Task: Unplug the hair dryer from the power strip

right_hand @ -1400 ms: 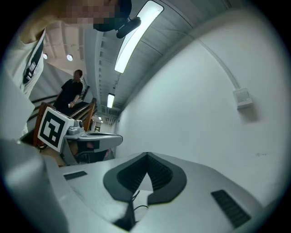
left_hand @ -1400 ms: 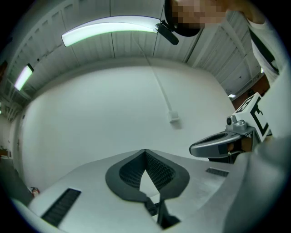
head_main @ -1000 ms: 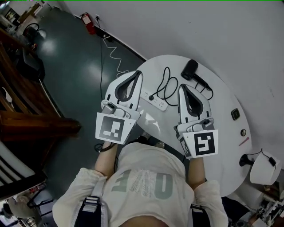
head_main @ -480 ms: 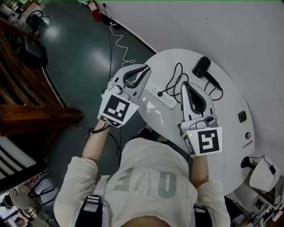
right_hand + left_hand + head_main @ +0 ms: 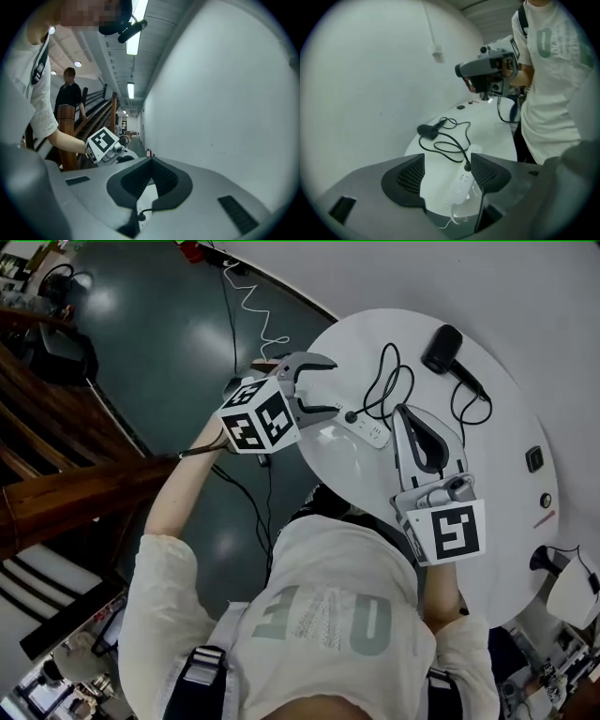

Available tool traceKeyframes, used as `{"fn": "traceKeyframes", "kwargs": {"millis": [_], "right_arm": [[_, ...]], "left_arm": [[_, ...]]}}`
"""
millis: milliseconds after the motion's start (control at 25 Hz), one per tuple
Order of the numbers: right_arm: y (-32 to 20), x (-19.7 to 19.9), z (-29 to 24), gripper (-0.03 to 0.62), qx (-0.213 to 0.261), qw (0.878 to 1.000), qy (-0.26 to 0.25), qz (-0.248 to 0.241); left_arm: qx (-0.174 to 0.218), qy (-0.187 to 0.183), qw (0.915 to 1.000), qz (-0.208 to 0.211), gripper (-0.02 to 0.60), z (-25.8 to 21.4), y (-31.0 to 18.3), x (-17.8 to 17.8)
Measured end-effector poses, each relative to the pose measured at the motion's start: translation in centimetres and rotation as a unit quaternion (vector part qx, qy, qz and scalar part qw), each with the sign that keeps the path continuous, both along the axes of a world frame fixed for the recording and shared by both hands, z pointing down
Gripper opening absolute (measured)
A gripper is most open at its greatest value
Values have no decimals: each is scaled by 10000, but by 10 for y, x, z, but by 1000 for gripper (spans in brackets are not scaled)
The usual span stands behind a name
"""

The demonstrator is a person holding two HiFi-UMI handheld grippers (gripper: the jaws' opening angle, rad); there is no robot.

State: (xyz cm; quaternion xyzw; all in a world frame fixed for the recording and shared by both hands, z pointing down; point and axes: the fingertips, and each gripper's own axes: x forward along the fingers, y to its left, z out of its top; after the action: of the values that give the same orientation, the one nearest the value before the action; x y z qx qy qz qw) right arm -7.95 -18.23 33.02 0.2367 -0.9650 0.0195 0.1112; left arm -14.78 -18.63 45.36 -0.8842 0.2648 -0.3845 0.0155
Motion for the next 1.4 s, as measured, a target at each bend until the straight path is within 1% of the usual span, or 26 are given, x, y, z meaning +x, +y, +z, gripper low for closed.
{"fn": "traceKeyframes", "kwargs": {"millis": [80, 160, 280, 360, 520, 600, 680, 880, 1000, 1080, 1120, 1160, 1200, 1280, 1400], "right_arm": [[-1, 1, 7, 0, -75, 9999, 122, 39], [-4, 1, 11, 0, -135, 9996, 203, 103], [-6, 2, 16, 0, -245, 9991, 274, 213], [-5, 2, 21, 0, -271, 9987, 357, 246], [-3, -2, 26, 0, -179, 9986, 434, 261], [-2, -2, 32, 0, -202, 9984, 488, 217], [0, -2, 40, 0, -242, 9979, 574, 175], [6, -4, 55, 0, -288, 9966, 766, -27], [6, -6, 61, 0, -285, 9962, 810, -113], [6, -7, 71, -2, -322, 9943, 976, -271], [8, -7, 81, -1, -433, 9924, 1087, -377], [10, -9, 92, 131, -631, 9902, 1157, -464], [12, -11, 104, 225, -864, 9880, 1176, -508], [14, -14, 128, 224, -1169, 9847, 1193, -491], [12, -22, 170, 224, -1246, 9813, 1404, -426]], "left_arm": [[-443, -412, 9966, 554, 296, 28, 11, 2], [-803, -834, 9885, 973, 298, 53, 18, 0], [-1037, -1331, 9766, 1336, 297, 83, 21, -3], [-1120, -1541, 9705, 1479, 296, 100, 21, -3], [-1302, -1810, 9599, 1701, 293, 127, 22, -2], [-1380, -1949, 9556, 1725, 273, 136, 20, -2], [-1472, -1988, 9547, 1651, 249, 141, 17, -1], [-1572, -2072, 9480, 1836, 241, 145, 18, 1], [-1572, -2074, 9463, 1918, 236, 144, 18, 1], [-1572, -2082, 9457, 1940, 236, 145, 18, 2], [-1576, -2092, 9452, 1947, 236, 145, 17, 2], [-1585, -2102, 9447, 1954, 236, 146, 17, 2], [-1595, -2111, 9442, 1959, 235, 146, 17, 3], [-1617, -2130, 9433, 1965, 235, 147, 18, 2], [-1627, -2146, 9429, 1962, 236, 147, 18, 2]]}}
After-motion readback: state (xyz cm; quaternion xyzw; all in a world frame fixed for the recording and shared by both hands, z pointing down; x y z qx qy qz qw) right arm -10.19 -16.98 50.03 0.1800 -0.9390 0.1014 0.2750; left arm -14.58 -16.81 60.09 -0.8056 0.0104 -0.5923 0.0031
